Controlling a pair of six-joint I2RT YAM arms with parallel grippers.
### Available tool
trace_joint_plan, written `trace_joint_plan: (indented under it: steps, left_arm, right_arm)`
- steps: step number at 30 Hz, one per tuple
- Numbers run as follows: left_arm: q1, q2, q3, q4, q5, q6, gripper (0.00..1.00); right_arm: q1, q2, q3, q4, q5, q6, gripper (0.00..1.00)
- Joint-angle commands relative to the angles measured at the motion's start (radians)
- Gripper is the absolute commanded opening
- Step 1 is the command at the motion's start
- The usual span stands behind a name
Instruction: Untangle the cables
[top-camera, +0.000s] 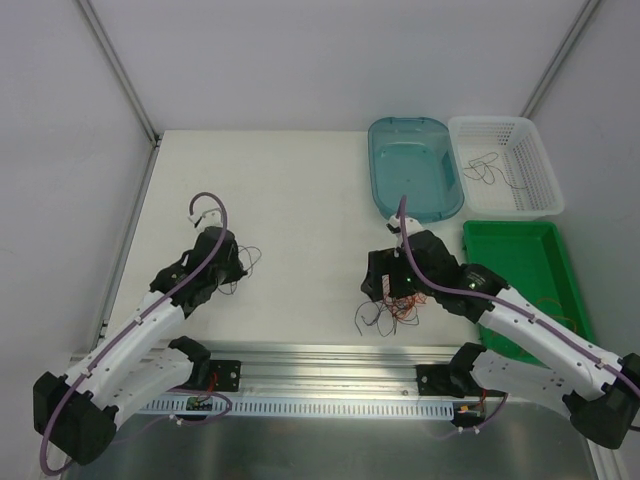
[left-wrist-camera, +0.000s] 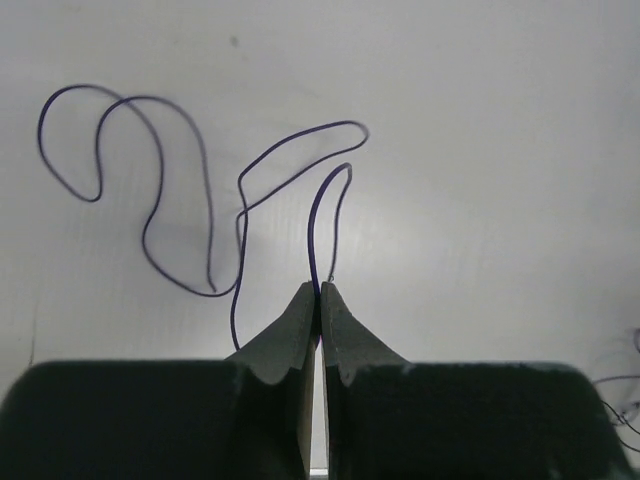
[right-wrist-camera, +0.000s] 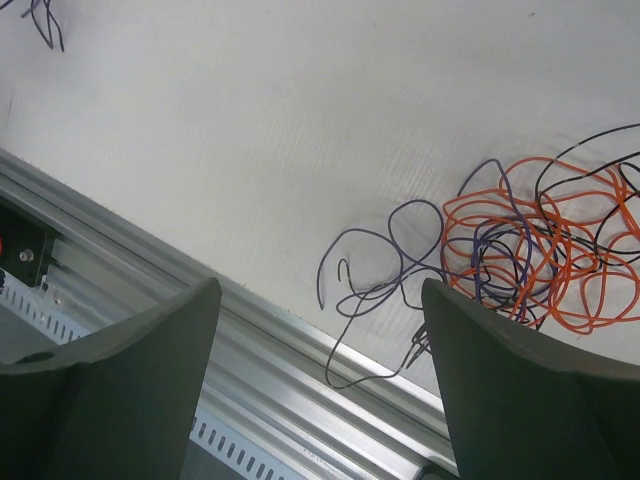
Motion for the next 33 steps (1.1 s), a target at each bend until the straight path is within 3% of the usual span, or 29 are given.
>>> trace_joint_plan:
  steps: [1, 3, 5, 6, 8, 9, 11, 13, 16, 25, 26, 31, 33]
  left_arm:
    - [0.069, 0.022, -0.067, 0.005, -0.088, -0.087, 0.00]
    - [0.094, 0.033, -0.101, 0.024, -0.093, -0.104, 0.00]
    - [0.120, 0.038, -0.128, 0.034, -0.107, -0.113, 0.08]
    - [0.125, 0.038, -0.136, 0.037, -0.120, -0.121, 0.19]
    - [0.154, 0.033, -0.154, 0.037, -0.124, -0.138, 0.31]
    - [0.165, 0.031, -0.159, 0.037, -0.124, -0.144, 0.48]
    - [0.191, 0.025, -0.173, 0.037, -0.133, -0.153, 0.65]
    - [0.204, 0.022, -0.182, 0.037, -0.139, -0.169, 0.80]
    - [0.229, 0.028, -0.199, 0.037, -0.131, -0.196, 0.96]
    - [0.238, 0.241, -0.156, 0.106, -0.001, -0.144, 0.99]
    - [0.238, 0.266, -0.156, 0.110, 0.005, -0.144, 0.98]
    - [0.237, 0.343, -0.148, 0.135, 0.022, -0.143, 0.90]
    - [0.238, 0.380, -0.138, 0.143, 0.027, -0.143, 0.79]
  right_arm:
    - [0.020, -0.044, 0.023, -0.024, 0.014, -0.037, 0.86]
    - [0.028, -0.054, 0.010, -0.019, 0.009, -0.040, 0.87]
    - [0.037, -0.063, -0.005, -0.018, 0.006, -0.038, 0.87]
    - [0.040, -0.067, -0.011, -0.015, 0.000, -0.037, 0.87]
    - [0.048, -0.076, -0.025, -0.005, -0.008, -0.035, 0.87]
    - [0.049, -0.080, -0.028, -0.004, -0.011, -0.037, 0.87]
    - [0.056, -0.090, -0.033, 0.002, -0.019, -0.037, 0.87]
    - [0.056, -0.105, -0.036, 0.005, -0.028, -0.045, 0.87]
    - [0.059, -0.137, -0.039, 0.010, -0.055, -0.054, 0.87]
    - [0.060, -0.186, -0.053, -0.031, -0.039, -0.072, 0.88]
    - [0.060, -0.203, -0.057, -0.035, -0.033, -0.074, 0.91]
    - [0.060, -0.260, -0.066, -0.062, 0.015, -0.071, 0.97]
    - [0.060, -0.286, -0.063, -0.070, 0.039, -0.072, 1.00]
